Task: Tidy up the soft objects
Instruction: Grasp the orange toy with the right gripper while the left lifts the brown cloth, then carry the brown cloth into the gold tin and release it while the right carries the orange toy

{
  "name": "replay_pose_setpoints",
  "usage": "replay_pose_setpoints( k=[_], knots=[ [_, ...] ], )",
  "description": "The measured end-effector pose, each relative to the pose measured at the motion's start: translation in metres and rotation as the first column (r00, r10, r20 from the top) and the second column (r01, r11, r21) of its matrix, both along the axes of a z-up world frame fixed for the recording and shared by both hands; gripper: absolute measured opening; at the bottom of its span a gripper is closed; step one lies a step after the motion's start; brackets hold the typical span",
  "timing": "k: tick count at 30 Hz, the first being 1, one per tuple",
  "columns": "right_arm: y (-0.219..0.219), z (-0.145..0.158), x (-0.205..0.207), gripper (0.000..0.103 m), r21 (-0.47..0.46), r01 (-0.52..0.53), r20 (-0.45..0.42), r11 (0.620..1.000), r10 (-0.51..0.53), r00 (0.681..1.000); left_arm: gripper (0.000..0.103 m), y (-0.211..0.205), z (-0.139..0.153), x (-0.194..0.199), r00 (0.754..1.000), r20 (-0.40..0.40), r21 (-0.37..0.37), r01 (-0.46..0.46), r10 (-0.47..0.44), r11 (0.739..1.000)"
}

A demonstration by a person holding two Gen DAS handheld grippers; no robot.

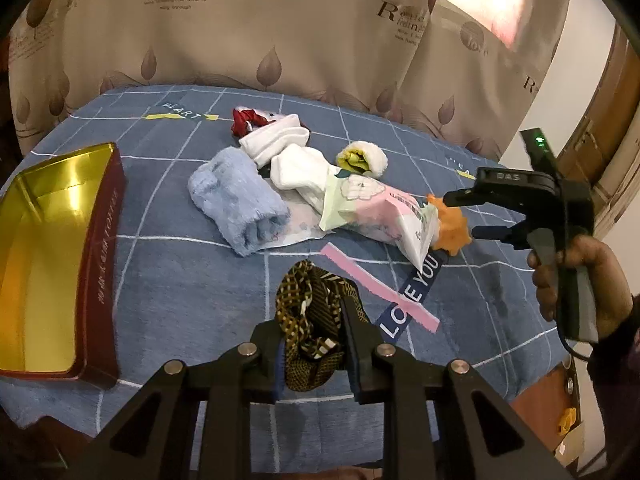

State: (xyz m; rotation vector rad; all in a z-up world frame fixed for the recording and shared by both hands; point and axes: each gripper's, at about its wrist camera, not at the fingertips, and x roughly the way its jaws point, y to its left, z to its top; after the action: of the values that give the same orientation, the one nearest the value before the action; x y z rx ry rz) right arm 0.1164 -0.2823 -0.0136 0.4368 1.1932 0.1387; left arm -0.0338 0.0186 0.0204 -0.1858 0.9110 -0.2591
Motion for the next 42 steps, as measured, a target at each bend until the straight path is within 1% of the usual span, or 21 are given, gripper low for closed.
replay_pose_setpoints(
  k=[2, 3, 6, 8, 10, 14, 19, 24, 28, 30, 35, 39, 42],
  knots=[
    [0.005, -0.003, 0.007, 0.069, -0.022, 0.004, -0.045, 1.0, -0.005, 0.999, 0.023, 0.002, 0.0, 0.0, 1.0, -0.004, -0.003, -0.001, 0.001, 1.0],
    [0.007, -0.008, 0.01, 0.06, -0.014, 0.008, -0.08, 1.0, -0.009, 0.997, 0.023, 0.003, 0.0, 0.001, 1.0, -0.005, -0.006, 0.0, 0.0, 1.0],
    [0.012, -0.015, 0.019, 0.057, -0.01, -0.004, -0.127, 1.0, 0.003, 0.992, 0.023, 0.005, 0.002, 0.001, 1.0, -0.001, -0.01, 0.004, -0.004, 1.0],
    [0.014, -0.02, 0.021, 0.046, -0.017, -0.001, -0.149, 1.0, -0.001, 0.989, 0.023, 0.006, 0.003, 0.0, 1.0, 0.001, -0.014, 0.004, -0.004, 1.0],
    [0.014, -0.02, 0.022, 0.042, 0.015, -0.007, -0.149, 1.0, 0.009, 0.989, 0.023, 0.007, 0.005, 0.0, 1.0, 0.003, -0.019, 0.003, -0.003, 1.0],
    [0.007, -0.016, 0.017, 0.04, 0.027, -0.011, -0.102, 1.0, 0.013, 0.995, 0.023, 0.009, 0.01, -0.002, 1.0, 0.016, -0.014, -0.001, 0.001, 1.0],
    [-0.021, -0.008, -0.005, 0.04, 0.093, 0.03, -0.035, 0.995, -0.026, 0.999, 0.023, 0.011, 0.019, -0.005, 0.999, 0.034, 0.001, -0.01, 0.01, 1.0],
    [-0.048, 0.011, -0.033, 0.04, 0.168, 0.055, 0.024, 0.984, -0.06, 0.998, 0.023, 0.017, 0.032, -0.009, 0.998, 0.063, 0.017, -0.032, 0.031, 0.999],
    [-0.052, 0.029, -0.052, 0.04, 0.214, 0.044, 0.075, 0.976, -0.062, 0.995, 0.023, 0.031, 0.045, -0.009, 0.994, 0.091, 0.029, -0.067, 0.064, 0.997],
    [-0.045, 0.037, -0.061, 0.04, 0.23, 0.019, 0.095, 0.973, -0.042, 0.995, 0.023, 0.045, 0.053, -0.009, 0.99, 0.108, 0.039, -0.096, 0.091, 0.995],
    [-0.013, 0.044, -0.07, 0.041, 0.274, -0.051, 0.111, 0.96, 0.021, 0.994, 0.023, 0.086, 0.062, -0.006, 0.978, 0.131, 0.073, -0.176, 0.165, 0.982],
    [0.021, 0.046, -0.075, 0.041, 0.289, -0.119, 0.117, 0.95, 0.089, 0.989, 0.023, 0.133, 0.057, 0.008, 0.962, 0.123, 0.128, -0.259, 0.243, 0.957],
    [0.058, 0.051, -0.075, 0.041, 0.295, -0.188, 0.127, 0.937, 0.157, 0.979, 0.023, 0.167, 0.048, 0.021, 0.95, 0.102, 0.162, -0.31, 0.296, 0.937]
  ],
)
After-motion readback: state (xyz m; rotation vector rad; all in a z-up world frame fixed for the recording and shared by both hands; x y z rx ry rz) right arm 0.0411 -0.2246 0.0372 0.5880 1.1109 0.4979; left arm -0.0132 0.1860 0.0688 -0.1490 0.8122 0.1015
